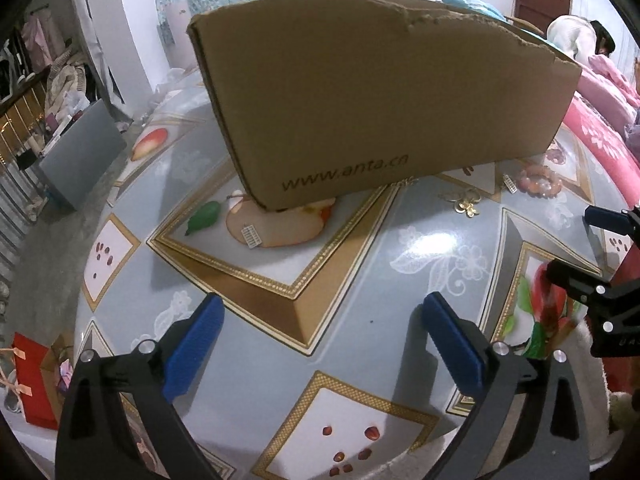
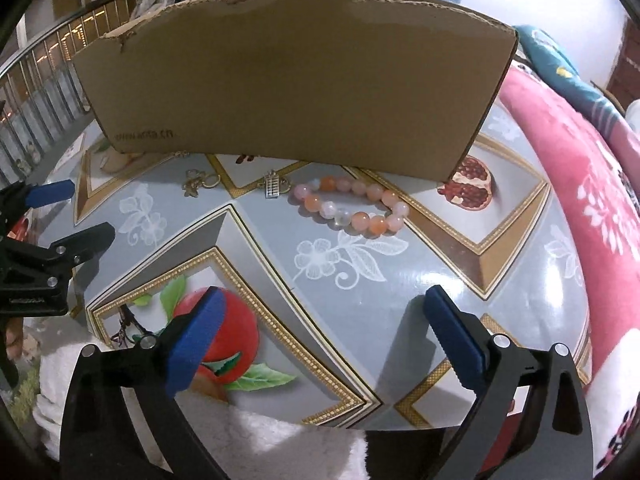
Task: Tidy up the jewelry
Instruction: 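Withdraw both tools from the box back over the table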
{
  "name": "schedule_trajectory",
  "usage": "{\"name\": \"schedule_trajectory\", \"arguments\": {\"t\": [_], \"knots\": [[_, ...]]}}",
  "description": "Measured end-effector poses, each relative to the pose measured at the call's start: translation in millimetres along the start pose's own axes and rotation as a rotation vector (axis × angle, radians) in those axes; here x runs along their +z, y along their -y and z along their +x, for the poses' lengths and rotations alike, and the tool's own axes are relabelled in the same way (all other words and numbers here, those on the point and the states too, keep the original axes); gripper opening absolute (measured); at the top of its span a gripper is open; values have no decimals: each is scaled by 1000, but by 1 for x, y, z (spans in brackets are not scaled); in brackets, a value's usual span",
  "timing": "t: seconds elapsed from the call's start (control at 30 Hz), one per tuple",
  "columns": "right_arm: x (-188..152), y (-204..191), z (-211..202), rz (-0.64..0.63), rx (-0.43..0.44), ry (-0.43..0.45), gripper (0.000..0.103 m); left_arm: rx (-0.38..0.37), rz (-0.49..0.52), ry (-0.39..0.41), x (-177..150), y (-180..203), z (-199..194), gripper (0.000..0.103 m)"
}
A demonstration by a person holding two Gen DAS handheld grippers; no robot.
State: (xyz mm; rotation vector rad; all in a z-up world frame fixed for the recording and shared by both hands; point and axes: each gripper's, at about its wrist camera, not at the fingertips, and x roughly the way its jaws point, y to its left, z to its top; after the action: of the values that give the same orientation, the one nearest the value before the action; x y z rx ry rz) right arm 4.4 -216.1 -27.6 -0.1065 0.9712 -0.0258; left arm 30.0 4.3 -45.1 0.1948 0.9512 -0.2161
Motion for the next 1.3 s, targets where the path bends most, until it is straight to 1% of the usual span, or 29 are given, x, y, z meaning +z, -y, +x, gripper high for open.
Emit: {"name": "schedule_trajectory", "arguments": {"t": [0.27,0.5,0.7,0.87,1.13,1.3], "knots": [[-12,3,-5,2,-3,13,95,-7,-9,-5,-1,2,-2,97],[-20,2,-5,6,-3,6,95,-5,-10,5,-2,1,-3,97],[-19,3,-8,6,-3,10,95,3,-14,21,-4,1,-5,98],[-20,2,-9,10,-11,32,95,16,-14,36,-7,4,-6,99],[-23,0,-13,34,-16,62,95,8,-9,50,-8,4,-6,99],[-21,3,-15,54,-21,56,95,3,-9,53,-8,4,-7,99]]}}
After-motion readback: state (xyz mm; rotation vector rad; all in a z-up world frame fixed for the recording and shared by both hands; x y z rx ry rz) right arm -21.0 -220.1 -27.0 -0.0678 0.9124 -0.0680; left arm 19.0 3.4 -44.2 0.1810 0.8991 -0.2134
